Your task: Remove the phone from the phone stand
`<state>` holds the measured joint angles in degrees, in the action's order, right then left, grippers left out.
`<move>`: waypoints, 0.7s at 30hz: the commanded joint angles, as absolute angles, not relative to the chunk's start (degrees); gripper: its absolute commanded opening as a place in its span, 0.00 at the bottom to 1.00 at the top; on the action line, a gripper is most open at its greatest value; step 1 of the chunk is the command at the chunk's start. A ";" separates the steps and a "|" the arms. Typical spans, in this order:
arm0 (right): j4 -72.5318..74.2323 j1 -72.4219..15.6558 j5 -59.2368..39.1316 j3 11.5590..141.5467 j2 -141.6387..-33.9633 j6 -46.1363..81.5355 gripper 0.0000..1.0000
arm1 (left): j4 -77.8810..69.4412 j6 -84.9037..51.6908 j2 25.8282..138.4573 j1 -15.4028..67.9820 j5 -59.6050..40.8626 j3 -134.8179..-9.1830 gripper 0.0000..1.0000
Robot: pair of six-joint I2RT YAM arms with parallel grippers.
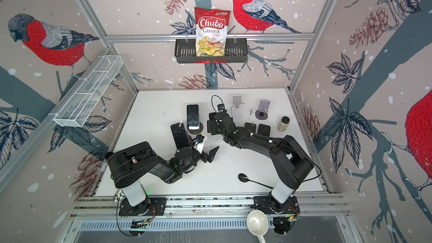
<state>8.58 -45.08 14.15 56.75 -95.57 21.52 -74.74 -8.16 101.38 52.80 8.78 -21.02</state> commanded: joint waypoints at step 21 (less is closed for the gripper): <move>14.23 -45.93 19.59 56.16 -98.17 19.69 0.93 | -78.10 -9.40 100.99 52.47 7.31 -21.09 0.94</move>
<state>11.92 -45.95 18.83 56.42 -97.97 20.91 -75.61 -9.08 101.01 52.60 7.68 -20.67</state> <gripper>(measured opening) 0.933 0.943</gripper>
